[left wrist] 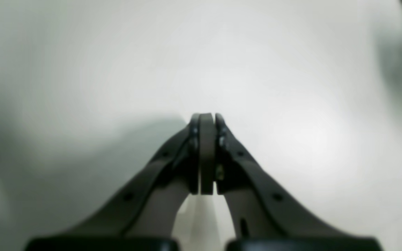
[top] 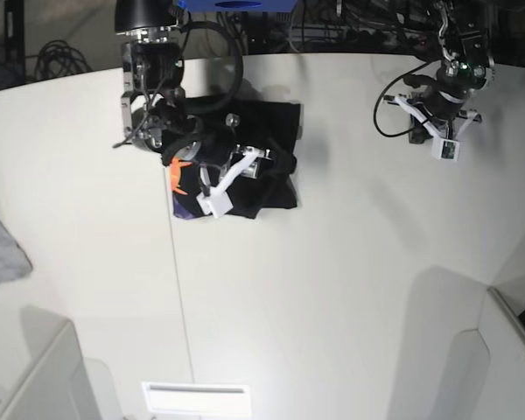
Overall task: Fold the T-shirt properly
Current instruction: 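Press and tuck the bundle's edge with the right gripper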
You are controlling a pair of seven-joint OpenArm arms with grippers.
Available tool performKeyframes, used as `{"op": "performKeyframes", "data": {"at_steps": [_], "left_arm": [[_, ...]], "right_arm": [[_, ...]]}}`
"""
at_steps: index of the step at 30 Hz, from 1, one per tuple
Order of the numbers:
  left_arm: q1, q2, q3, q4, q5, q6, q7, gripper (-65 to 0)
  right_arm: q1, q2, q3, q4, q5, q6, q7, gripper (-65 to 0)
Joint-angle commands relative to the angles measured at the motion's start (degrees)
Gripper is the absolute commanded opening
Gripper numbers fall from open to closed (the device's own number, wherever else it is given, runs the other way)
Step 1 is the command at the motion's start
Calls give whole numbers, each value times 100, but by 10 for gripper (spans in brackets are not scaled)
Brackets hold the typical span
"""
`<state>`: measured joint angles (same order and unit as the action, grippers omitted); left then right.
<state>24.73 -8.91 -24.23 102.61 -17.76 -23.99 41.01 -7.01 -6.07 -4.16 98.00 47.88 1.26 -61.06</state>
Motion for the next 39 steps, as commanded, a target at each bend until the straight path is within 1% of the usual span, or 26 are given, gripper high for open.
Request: {"op": "performKeyframes", "data": {"at_steps": [1, 2, 3, 6, 7, 9, 11, 12, 14, 15, 16, 17, 18, 20, 21, 22, 26, 31, 36, 39], "left_arm": [[-7, -54, -113, 82, -57, -23, -97, -650], [-7, -54, -193, 82, -57, -50, -97, -650], [-7, -54, -272, 82, -57, -173, -97, -650], [-16, -46, -588, 82, -57, -735, -88, -650], [-16, -46, -676, 73, -57, -867, -88, -650], [-25, -37, -834, -6, -57, -920, -88, -650], [-42, -46, -957, -129, -57, -929, -88, -650], [-42, -46, -1001, -164, -57, -929, -88, -650], [-25, -46, -1089, -208, -57, -929, -88, -650], [-16, -46, -1133, -208, -57, -929, -88, -650], [-7, -46, -1204, -208, -57, -929, -88, -650], [-7, -46, -1265, -208, -57, -929, -88, -650], [-7, -46, -1309, -208, -57, -929, -88, -650], [-7, -46, -1344, -208, -57, -929, -88, -650], [-7, -46, -1344, -208, -57, -929, -88, -650], [-7, -46, -1335, -208, -57, -929, -88, -650], [-16, -37, -1309, -208, -57, -937, -88, -650], [-34, -37, -1300, -208, -57, -937, -88, -650], [-34, -37, -1300, -208, -57, -937, -88, -650], [-34, -37, -1300, -208, -57, -937, -88, -650]], "right_arm": [[116, -31, -98, 77, -1, -86, 44, -386], [169, -40, -221, 77, -115, -174, 53, -386], [230, -40, -362, 69, -186, -227, 53, -386], [424, -48, -792, 69, -282, -271, 53, -386], [512, -40, -977, 51, -282, -271, 18, -386], [679, 13, -1381, 95, -282, -271, 0, -386], [802, 233, -1803, 341, -273, -271, 53, -387], [810, 321, -1909, 508, -282, -280, 79, -387], [705, 541, -1847, 913, -282, -288, 343, -389], [608, 637, -1733, 1071, -282, -385, 519, -390], [503, 760, -1566, 1194, -282, -552, 730, -408], [424, 901, -1425, 1282, -282, -702, 950, -441], [362, 1042, -1294, 1291, -282, -789, 1161, -489], [283, 1332, -1083, 1264, -273, -816, 1504, -623], [274, 1429, -1003, 1264, -273, -816, 1609, -650], [274, 1472, -933, 1229, -273, -833, 1662, -650], [362, 1490, -705, 710, -273, -833, 1662, -650], [520, 1464, -740, -28, -273, -833, 1697, -650], [670, 1455, -1170, -125, -273, -842, 1706, -650], [784, 1279, -1408, -134, -282, -851, 1706, -650]]}}
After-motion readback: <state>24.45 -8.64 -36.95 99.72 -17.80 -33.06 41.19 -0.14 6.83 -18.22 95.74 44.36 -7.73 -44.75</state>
